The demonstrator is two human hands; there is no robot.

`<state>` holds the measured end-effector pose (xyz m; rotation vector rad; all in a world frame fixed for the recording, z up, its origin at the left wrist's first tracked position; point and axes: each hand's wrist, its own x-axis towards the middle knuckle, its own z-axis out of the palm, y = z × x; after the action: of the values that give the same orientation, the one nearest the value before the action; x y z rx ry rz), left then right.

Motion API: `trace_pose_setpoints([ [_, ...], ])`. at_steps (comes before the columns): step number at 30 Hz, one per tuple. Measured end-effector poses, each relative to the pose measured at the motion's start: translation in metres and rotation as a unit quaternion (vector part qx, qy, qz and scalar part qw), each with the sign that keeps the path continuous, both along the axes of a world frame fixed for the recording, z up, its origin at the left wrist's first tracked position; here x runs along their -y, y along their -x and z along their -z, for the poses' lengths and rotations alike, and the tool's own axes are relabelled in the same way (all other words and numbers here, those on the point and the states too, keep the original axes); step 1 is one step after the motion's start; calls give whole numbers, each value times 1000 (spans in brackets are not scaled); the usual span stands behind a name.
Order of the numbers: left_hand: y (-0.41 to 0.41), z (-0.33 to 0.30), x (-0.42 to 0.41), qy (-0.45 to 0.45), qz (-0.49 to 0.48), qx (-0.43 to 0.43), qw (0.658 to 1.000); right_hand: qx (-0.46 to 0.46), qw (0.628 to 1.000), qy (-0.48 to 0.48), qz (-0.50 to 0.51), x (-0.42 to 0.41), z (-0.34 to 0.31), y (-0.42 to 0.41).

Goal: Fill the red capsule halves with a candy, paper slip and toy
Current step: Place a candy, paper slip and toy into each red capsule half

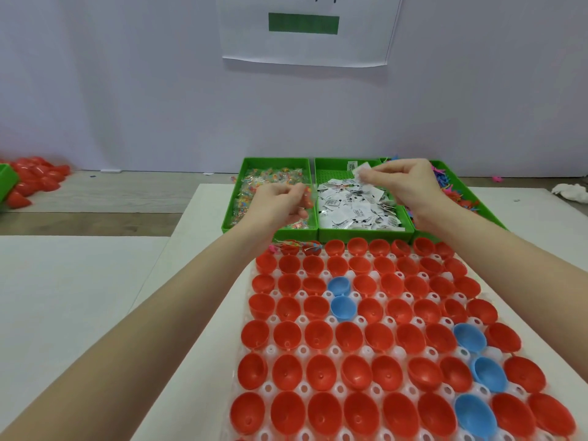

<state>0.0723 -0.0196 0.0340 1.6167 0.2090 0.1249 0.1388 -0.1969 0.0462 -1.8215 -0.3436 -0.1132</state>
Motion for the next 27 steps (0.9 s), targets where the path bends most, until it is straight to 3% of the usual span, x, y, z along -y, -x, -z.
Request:
trace_pose_setpoints([
  [2,6,0,5,19,7,44,999,-53,994,-63,-77,-6,-10,13],
  [5,12,-6,15,87,4,75,993,-56,989,-53,-129,-17,-17,31],
  [8,19,-14,21,126,26,62,990,-10,993,-22,-116,-23,-19,43],
  [18,29,-15,21,90,61,29,994,77,986,124,-83,-19,-13,47],
  [20,28,-16,20,124,44,16,991,27,991,77,-106,-19,-13,48],
  [23,27,-15,18,143,16,6,990,-114,979,-83,-147,-16,-14,47],
  [27,27,-10,18,121,-16,0,992,-101,977,-72,-173,-12,-17,50],
])
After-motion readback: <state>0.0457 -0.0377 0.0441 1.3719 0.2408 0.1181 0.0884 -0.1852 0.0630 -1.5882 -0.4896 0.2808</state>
